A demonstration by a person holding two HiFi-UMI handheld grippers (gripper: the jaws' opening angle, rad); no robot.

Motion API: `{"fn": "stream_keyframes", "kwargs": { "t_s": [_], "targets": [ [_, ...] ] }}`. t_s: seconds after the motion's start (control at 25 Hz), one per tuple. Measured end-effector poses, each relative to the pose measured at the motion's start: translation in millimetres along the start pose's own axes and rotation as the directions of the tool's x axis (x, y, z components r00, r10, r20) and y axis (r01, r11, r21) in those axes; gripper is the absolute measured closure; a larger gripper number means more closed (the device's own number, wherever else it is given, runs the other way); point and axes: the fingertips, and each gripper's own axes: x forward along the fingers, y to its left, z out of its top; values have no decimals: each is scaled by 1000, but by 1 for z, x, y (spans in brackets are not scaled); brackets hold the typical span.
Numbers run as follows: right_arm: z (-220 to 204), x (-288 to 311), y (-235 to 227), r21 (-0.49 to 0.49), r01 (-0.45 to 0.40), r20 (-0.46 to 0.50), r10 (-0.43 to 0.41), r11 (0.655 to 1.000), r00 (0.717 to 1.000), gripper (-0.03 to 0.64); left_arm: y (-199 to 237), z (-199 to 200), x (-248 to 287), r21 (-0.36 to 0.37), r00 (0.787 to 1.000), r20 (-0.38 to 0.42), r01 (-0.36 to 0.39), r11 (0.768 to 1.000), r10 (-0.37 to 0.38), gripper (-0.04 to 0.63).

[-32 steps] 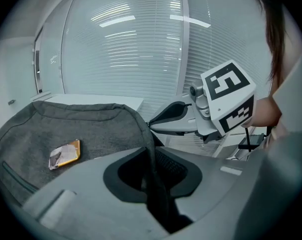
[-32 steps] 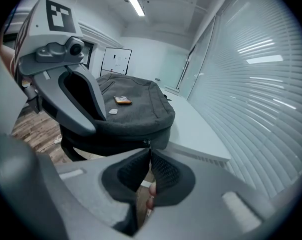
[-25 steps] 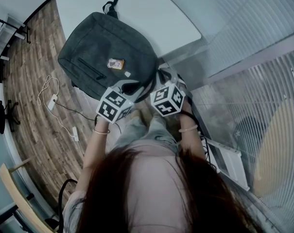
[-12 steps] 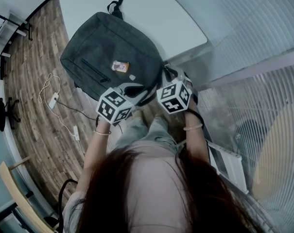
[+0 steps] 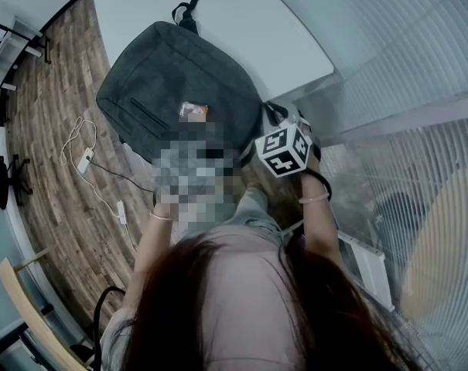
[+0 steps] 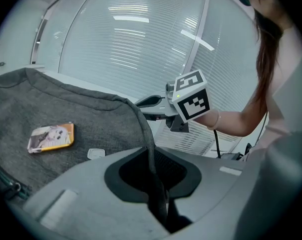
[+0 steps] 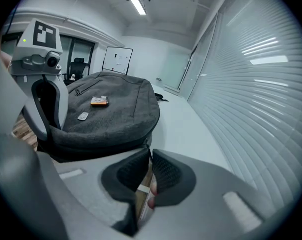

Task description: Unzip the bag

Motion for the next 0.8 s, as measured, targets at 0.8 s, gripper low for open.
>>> {"fn": "stream_keyframes", "kwargs": {
  "t_s": [0.8],
  "targets": [
    [39,27,-64,-24,17,63,-16,1000,998,614,-1,-2,0,-32,996,-20,87,996,-88,549]
  ]
}}
